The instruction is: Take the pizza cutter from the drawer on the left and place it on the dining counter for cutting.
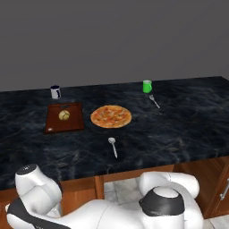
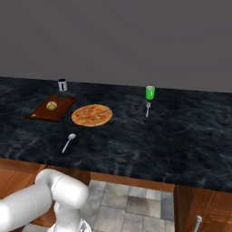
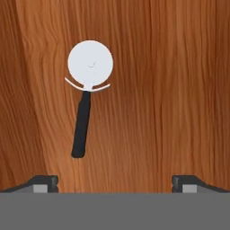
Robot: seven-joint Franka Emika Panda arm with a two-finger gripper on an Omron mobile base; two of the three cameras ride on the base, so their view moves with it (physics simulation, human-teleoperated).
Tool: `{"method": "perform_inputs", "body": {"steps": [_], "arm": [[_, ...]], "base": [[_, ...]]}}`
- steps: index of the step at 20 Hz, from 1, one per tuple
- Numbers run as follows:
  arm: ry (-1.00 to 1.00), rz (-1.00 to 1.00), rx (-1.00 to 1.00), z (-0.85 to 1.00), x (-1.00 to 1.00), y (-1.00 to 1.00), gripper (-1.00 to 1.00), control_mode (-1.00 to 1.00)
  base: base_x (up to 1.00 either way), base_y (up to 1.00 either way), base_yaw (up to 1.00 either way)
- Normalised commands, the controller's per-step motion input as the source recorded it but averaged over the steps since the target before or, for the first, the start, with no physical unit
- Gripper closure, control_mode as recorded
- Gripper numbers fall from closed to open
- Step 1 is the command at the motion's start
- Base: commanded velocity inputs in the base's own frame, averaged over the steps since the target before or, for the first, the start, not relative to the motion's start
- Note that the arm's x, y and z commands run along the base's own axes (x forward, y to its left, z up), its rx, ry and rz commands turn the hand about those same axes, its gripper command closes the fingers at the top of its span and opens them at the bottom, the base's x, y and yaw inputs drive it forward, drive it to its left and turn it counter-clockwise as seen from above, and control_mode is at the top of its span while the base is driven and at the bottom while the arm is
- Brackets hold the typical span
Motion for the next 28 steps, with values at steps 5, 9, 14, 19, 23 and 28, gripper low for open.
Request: {"method": "perform_inputs", "body": {"steps": [5, 9, 14, 19, 23, 28], "arm": [[-0.11, -0.01, 0.01, -0.39, 0.00, 0.13, -1.00, -1.00], [-0.12, 0.00, 0.05, -0.34, 0.00, 0.04, -1.00, -1.00], [-0.03, 0.00, 0.06, -0.30, 0.00, 0.00, -1.00, -1.00], [0.00, 0.00, 0.03, -0.19, 0.00, 0.00, -1.00, -1.00], [0.00, 0.00, 0.00, -0.15, 0.00, 0.00, -1.00, -1.00], [0.00, 0.00, 0.00, -0.18, 0.03, 0.08, -1.00, -1.00]], "base": [[0.00, 0.00, 0.00], [0.00, 0.00, 0.00], [0.00, 0.00, 0.00], [0.00, 0.00, 0.00], [0.00, 0.00, 0.00], [0.00, 0.00, 0.00]]}}
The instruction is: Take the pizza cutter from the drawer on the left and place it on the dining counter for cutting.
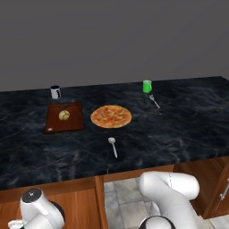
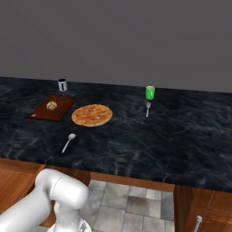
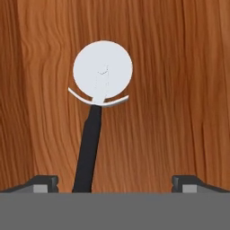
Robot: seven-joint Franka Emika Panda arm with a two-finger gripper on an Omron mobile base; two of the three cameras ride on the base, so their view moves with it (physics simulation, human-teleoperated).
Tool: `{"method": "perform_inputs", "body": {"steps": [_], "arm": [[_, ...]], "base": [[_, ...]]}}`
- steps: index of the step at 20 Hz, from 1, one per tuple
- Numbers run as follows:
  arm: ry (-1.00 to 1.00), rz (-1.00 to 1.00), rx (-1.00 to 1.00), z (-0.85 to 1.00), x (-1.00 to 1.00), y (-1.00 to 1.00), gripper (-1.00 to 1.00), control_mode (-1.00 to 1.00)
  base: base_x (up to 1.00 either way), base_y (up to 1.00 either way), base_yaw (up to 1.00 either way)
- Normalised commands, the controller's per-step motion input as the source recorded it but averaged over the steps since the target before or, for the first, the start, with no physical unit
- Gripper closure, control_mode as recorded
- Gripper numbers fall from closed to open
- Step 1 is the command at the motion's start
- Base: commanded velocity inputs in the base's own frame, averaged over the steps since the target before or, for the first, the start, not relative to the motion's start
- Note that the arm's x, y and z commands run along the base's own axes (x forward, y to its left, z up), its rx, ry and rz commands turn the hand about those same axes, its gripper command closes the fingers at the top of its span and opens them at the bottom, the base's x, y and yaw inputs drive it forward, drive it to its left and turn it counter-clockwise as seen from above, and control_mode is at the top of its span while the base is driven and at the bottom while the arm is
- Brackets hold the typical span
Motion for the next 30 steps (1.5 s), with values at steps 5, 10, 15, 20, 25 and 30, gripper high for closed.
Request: {"method": "perform_inputs", "body": {"steps": [5, 10, 15, 20, 25, 30], "arm": [[0.00, 0.00, 0.00, -0.11, 0.00, 0.09, -1.00, -1.00], [0.02, 0.00, 0.00, -0.07, 0.00, 0.15, -1.00, -1.00], [0.02, 0.00, -0.01, -0.11, 0.00, 0.10, -1.00, -1.00], [0.03, 0.00, -0.03, -0.08, 0.00, 0.06, -1.00, -1.00], [0.01, 0.00, -0.03, -0.04, 0.00, 0.09, -1.00, -1.00], [0.01, 0.00, -0.01, -0.04, 0.00, 0.21, -1.00, -1.00]], "base": [[0.00, 0.00, 0.00], [0.00, 0.00, 0.00], [0.00, 0.00, 0.00], [0.00, 0.00, 0.00], [0.00, 0.00, 0.00], [0.00, 0.00, 0.00]]}}
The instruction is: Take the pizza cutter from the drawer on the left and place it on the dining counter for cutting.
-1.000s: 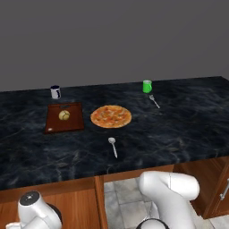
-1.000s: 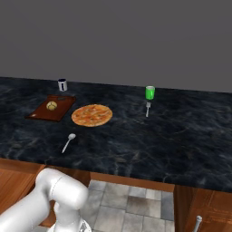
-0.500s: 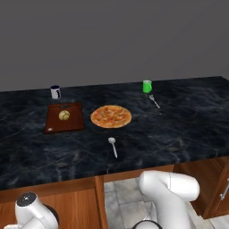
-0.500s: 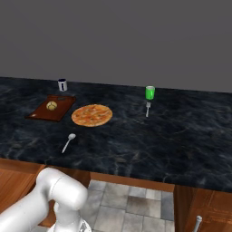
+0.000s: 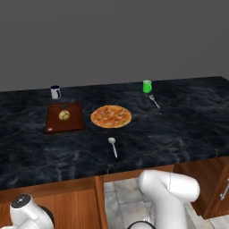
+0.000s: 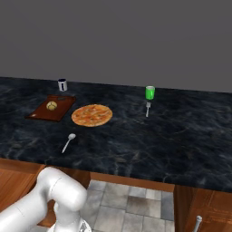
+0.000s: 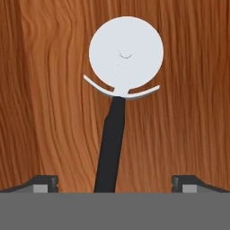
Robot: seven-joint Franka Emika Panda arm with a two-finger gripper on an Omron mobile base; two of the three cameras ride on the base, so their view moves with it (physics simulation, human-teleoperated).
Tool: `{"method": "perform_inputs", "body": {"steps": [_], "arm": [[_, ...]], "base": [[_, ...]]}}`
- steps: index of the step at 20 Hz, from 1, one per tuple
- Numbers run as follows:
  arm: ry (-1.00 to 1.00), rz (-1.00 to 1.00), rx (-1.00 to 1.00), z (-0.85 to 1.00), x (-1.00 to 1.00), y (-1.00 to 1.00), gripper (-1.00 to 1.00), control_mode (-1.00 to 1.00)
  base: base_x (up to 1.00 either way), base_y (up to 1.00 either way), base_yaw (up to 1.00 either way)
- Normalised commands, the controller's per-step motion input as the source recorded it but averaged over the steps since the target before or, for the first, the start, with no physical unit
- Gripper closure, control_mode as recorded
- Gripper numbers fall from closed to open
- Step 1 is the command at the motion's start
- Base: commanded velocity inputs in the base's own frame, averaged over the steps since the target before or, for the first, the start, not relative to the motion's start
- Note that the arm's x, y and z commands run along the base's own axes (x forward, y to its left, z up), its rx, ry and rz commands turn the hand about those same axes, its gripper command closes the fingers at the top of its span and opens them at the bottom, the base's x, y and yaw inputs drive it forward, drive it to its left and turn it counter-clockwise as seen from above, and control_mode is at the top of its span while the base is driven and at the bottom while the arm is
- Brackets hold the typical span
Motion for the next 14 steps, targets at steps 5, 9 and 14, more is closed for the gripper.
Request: {"method": "perform_inputs", "body": {"steps": [5, 9, 14], "arm": [[0.02, 0.00, 0.00, -0.08, 0.00, 0.09, -1.00, -1.00], [0.03, 0.00, 0.00, -0.03, 0.06, 0.00, -1.00, -1.00], [0.02, 0.00, 0.00, -0.06, 0.13, 0.00, -1.00, -1.00]], "base": [[0.00, 0.00, 0.00], [0.00, 0.00, 0.00], [0.00, 0.00, 0.00]]}}
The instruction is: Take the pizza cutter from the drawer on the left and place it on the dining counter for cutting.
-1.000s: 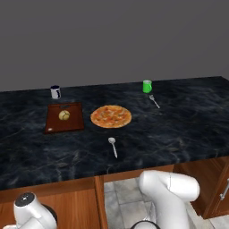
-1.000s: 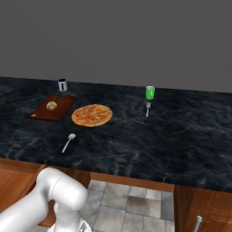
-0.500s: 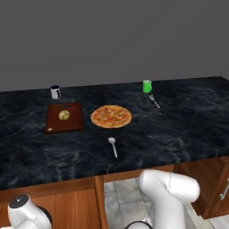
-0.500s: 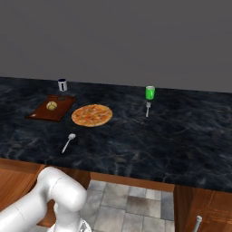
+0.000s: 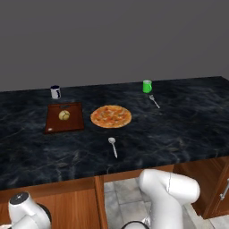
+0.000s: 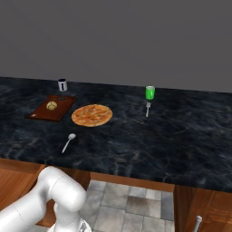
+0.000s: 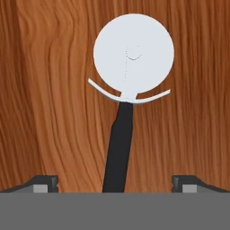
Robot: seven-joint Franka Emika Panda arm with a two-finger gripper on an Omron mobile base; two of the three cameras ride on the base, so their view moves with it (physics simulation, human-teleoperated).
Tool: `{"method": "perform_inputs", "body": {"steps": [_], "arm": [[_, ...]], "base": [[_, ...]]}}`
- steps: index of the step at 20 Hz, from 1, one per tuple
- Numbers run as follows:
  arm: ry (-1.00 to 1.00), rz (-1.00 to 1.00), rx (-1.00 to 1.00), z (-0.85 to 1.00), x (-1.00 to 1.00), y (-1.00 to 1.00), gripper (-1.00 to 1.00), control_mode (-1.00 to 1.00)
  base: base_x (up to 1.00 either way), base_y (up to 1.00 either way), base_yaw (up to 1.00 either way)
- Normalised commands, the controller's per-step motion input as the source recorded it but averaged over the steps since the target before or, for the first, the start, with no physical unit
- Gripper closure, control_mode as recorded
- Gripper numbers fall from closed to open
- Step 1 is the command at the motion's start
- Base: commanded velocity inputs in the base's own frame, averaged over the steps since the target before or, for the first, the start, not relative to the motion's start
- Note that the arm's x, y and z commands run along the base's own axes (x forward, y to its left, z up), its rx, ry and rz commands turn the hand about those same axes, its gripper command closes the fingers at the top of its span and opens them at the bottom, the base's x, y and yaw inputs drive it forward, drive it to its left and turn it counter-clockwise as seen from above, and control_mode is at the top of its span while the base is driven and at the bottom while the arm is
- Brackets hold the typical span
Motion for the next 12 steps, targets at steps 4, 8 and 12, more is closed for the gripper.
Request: {"method": "perform_inputs", "body": {"steps": [4, 8, 12], "arm": [[0.00, 0.00, 0.00, -0.15, 0.15, 0.00, -1.00, -1.00], [0.00, 0.00, 0.00, -0.22, 0.10, 0.00, -1.00, -1.00], [0.00, 0.00, 0.00, -0.25, 0.00, 0.00, -1.00, -1.00]], "base": [[0.00, 0.00, 0.00], [0.00, 0.00, 0.00], [0.00, 0.00, 0.00]]}}
